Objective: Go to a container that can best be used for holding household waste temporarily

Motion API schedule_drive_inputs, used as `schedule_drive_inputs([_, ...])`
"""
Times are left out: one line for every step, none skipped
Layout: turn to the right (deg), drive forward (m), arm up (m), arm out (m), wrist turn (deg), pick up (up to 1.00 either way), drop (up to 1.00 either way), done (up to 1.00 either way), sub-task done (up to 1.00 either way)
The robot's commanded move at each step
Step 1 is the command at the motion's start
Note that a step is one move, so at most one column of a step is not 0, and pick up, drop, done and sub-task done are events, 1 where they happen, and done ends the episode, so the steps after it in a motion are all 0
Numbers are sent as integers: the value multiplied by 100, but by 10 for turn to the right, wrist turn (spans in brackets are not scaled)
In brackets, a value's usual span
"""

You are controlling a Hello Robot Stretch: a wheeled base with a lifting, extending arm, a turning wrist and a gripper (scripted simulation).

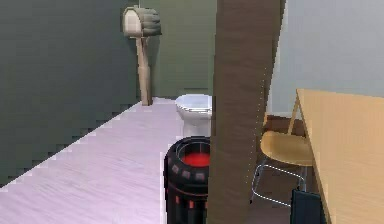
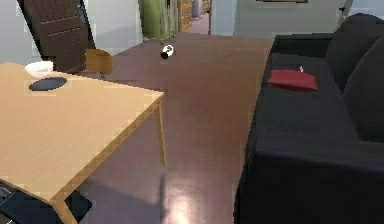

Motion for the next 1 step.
schedule_drive_inputs([0, 0, 0, 0, 0, 0, 0, 100, 0])
